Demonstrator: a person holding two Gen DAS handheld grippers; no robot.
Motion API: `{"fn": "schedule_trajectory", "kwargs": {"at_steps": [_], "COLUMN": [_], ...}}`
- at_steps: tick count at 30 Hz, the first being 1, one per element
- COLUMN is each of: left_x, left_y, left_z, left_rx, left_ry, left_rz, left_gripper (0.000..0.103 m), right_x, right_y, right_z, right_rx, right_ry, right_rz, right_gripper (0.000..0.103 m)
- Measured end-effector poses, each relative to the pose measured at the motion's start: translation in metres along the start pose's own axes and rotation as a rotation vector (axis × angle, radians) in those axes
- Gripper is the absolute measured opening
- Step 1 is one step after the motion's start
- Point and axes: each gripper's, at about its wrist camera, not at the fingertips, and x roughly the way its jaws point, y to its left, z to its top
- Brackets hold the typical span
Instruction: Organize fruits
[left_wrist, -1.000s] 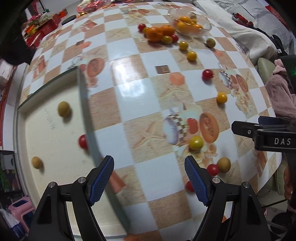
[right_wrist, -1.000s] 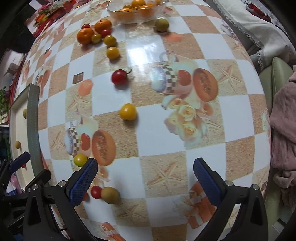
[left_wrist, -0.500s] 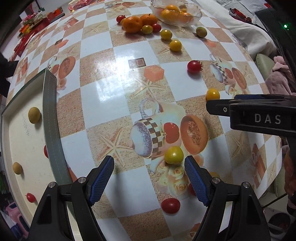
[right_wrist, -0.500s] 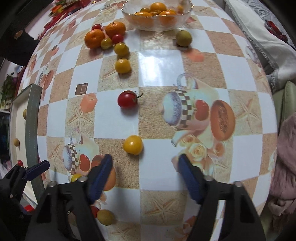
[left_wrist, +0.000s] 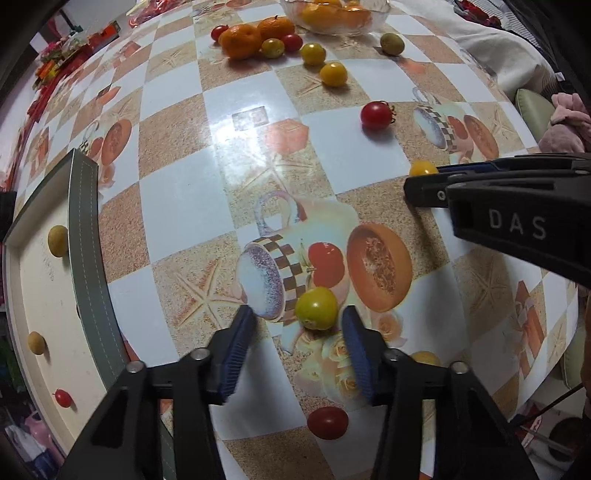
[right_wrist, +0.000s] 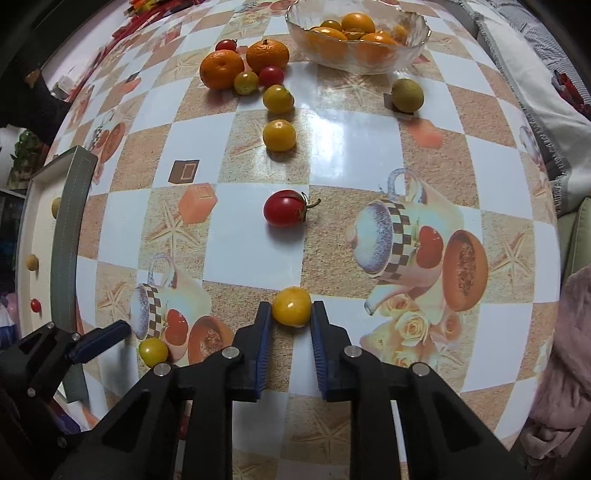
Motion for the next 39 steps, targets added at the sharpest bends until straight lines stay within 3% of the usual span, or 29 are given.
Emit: {"fn": "schedule_trajectory", "kwargs": {"at_steps": [2, 13, 25, 31, 33, 34, 35, 39], "left_x": [-0.001, -0.02, -0.05, -0.049, -0.046, -0.043, -0.043, -0.031], "left_y": [-0.003, 0.025, 0.078, 0.071, 0.063, 0.058, 0.055, 0.044], "left_z": [0.0, 0.003, -0.017, -0.014, -0.009, -0.007, -0.006, 0.004], "left_rx": [0.005, -0.093, -0.167, -0.123, -0.094, -0.087, -0.088, -0.066], "left_ry": [-0.001, -0.016, -0.061, -0.088, -0.086, -0.092, -0.113, -0.101], "left_rz": [-0.011, -0.121, -0.102, -0.126, -0.133, -0.121, -0.096, -0.075], "left_gripper": [0.025, 0.025, 0.025, 0.025, 0.038, 0.068, 0.08, 0.08], "right_x": [-0.001, -0.018, -0.034, -0.035, -0.035, -0.035, -0.036, -0.037], "right_y": [-0.002, -0.021, -0.024, -0.021, -0.021, -0.022, -0.022, -0.027], "right_z": [-0.002, -0.016, -0.027, -0.031, -0.033, -0.035, -0.036, -0.04], "right_rx": [0.011, 0.103, 0.11, 0.119, 0.116, 0.116, 0.119, 0.138], "right_ry": [-0.003, -0.01, -0.011, -0.001, 0.006, 0.007, 0.007, 0.005], "right_rz": [0.015, 0.097, 0.103, 0.095, 0.091, 0.09, 0.09, 0.093], "right_gripper": [0.023, 0.023, 0.023, 0.023, 0.023, 0.023, 0.023, 0.023]}}
